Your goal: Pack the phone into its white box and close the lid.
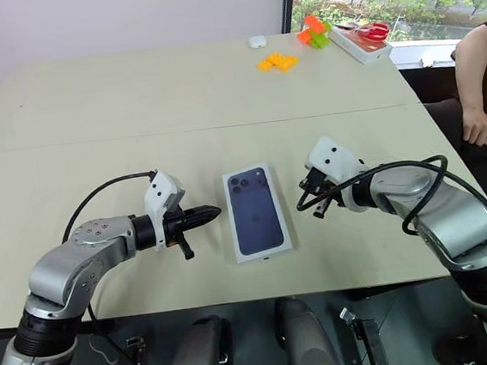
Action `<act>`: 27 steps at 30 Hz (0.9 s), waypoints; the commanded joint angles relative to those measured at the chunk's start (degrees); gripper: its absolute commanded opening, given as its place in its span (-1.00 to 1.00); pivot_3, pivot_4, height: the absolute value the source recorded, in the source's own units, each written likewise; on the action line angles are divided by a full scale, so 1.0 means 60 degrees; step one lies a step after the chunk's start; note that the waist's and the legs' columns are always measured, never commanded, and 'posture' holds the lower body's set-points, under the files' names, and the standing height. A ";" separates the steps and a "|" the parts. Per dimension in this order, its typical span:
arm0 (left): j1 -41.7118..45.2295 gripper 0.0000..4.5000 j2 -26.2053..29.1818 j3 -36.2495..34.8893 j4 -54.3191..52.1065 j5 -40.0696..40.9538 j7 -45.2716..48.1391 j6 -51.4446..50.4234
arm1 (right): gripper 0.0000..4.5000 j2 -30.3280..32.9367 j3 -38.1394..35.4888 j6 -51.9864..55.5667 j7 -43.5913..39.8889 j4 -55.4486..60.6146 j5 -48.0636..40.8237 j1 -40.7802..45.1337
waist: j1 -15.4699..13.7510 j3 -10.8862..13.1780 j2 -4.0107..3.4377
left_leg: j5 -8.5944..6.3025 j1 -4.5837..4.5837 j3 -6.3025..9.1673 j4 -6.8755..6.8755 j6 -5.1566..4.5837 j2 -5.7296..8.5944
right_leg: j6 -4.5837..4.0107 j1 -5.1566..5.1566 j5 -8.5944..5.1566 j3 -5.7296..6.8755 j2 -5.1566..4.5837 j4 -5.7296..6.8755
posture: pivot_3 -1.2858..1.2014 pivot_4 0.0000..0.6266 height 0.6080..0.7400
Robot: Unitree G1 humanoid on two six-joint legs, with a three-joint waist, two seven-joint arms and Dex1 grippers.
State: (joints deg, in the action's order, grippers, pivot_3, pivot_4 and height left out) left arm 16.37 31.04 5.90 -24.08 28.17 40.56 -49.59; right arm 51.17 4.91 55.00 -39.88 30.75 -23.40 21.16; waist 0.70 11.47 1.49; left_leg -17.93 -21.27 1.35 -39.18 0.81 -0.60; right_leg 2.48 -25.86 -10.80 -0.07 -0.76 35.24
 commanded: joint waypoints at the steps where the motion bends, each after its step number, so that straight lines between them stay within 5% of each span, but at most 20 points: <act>1: -0.0019 -1.00 0.0152 -0.0219 0.0054 0.0019 0.0024 0.0185 | -0.97 0.0029 -0.0391 -0.0135 -0.0110 0.0508 -0.0169 0.0083 | 0.0009 0.0000 0.0000 | 0.0000 0.0001 -0.0001 0.0000 0.0000 0.0000 | 0.0000 0.0000 0.0000 0.0000 0.0000 0.0000 | 0.03 -0.52 0.90; 27: 0.0196 -1.00 -0.0565 0.1151 -0.0049 -0.0490 -0.0321 0.0144 | -0.97 -0.1559 0.0854 0.0485 0.0857 -0.0176 0.0504 0.0499 | -0.0011 -0.0001 0.0000 | 0.0000 -0.0001 0.0000 -0.0002 0.0000 0.0002 | -0.0033 0.0000 0.0023 -0.0003 -0.0004 0.0002 | 0.03 -0.52 0.90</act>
State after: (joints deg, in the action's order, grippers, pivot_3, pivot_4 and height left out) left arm 16.74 28.32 12.76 -22.36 24.13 38.51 -48.99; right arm 42.22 10.66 58.17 -34.66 28.18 -20.29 23.14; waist 0.63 11.47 1.49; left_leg -17.93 -21.27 1.35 -39.19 0.82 -0.59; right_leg 2.27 -25.86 -10.66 -0.09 -0.78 35.25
